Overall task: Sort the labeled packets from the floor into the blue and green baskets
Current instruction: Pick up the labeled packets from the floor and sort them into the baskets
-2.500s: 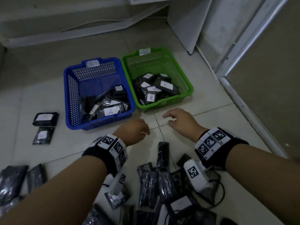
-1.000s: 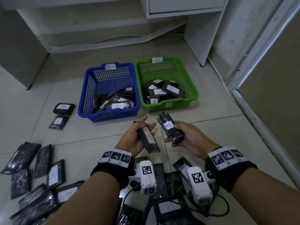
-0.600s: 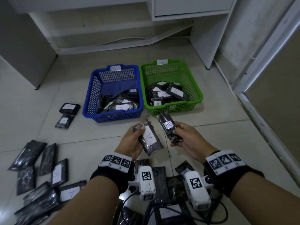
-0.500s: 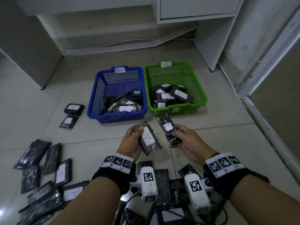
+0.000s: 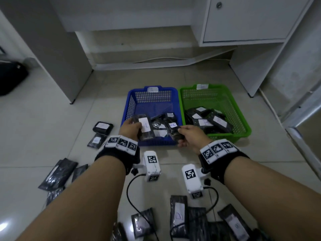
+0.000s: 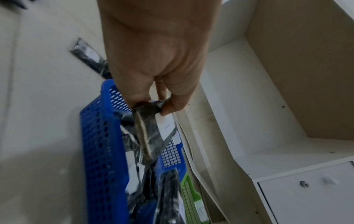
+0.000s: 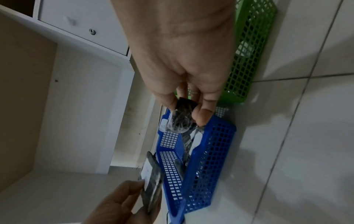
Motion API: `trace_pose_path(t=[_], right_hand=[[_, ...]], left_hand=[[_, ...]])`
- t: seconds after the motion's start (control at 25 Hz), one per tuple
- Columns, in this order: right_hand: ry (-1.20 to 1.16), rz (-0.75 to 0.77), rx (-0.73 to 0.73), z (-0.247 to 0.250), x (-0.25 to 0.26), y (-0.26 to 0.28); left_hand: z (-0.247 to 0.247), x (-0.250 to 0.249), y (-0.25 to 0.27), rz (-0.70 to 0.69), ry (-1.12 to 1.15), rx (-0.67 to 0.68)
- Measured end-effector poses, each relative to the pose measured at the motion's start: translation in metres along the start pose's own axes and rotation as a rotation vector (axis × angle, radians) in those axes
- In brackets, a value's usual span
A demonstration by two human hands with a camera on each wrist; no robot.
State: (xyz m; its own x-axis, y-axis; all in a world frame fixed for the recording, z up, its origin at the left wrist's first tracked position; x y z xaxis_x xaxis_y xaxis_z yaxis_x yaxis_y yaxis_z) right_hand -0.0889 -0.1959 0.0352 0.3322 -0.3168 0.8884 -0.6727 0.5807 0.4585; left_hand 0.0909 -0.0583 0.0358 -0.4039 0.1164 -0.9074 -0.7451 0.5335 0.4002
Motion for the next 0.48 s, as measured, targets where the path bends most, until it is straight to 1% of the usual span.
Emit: trace_pose_path(t=[0.08, 0.12, 0.16, 0.2, 0.24, 0.28, 0.32, 0.36, 0.4, 0.44, 0.48], right_hand=[[-0.07, -0.048, -0.067, -0.011, -0.002, -0.016], [-0.105, -0.062, -0.102, -0.016, -0.006, -0.024], [-0.131, -0.059, -0.136, -0.021, -0.009, -0.028], [-0.126, -0.043, -0.172, -0.024, -0.013, -0.032], [-0.104, -0.022, -0.195, -0.025, -0.017, -0.036], [-0.071, -0.01, -0.199, -0.028, -0.021, -0.04], [-0.054, -0.008, -0.184, -0.031, -0.026, -0.041], [-0.031, -0.006, -0.158, -0.035, -0.029, -0.039], [0.012, 0.005, -0.145, -0.04, -0.032, -0.037], [0.068, 0.029, -0.149, -0.044, -0.033, -0.033], [0.124, 0.06, -0.166, -0.05, -0.036, -0.028]], left_hand=[[0.017, -0.003, -0.035, 0.008, -0.089, -0.079], [0.018, -0.011, -0.032, -0.012, -0.108, -0.097], [0.017, -0.011, -0.036, -0.032, -0.116, -0.095], [0.016, -0.01, -0.039, -0.042, -0.178, -0.061], [0.015, -0.008, -0.044, -0.042, -0.292, -0.018], [0.014, -0.009, -0.043, -0.021, -0.496, 0.048], [0.014, -0.009, -0.041, -0.004, -0.751, 0.125], [0.013, -0.012, -0.033, 0.011, -1.019, 0.229], [0.016, -0.012, -0.026, 0.011, -1.232, 0.339], [0.018, -0.012, -0.015, -0.021, -1.368, 0.442], [0.027, -0.009, -0.006, -0.095, -1.424, 0.523]])
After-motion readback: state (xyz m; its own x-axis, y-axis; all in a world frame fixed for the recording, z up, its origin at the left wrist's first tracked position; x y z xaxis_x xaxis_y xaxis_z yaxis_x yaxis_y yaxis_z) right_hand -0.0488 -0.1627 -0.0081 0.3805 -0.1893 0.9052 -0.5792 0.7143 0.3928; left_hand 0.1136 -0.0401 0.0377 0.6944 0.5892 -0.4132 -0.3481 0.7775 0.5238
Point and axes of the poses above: each hand's wrist, its own y-axis away from the middle knuckle, its own z-axis out of the back of the hand, x = y × z, the point moved 3 cm from there along -y, towards the middle knuckle, and after that the axes turned 6 degrees about x, right-handed, at the moved point
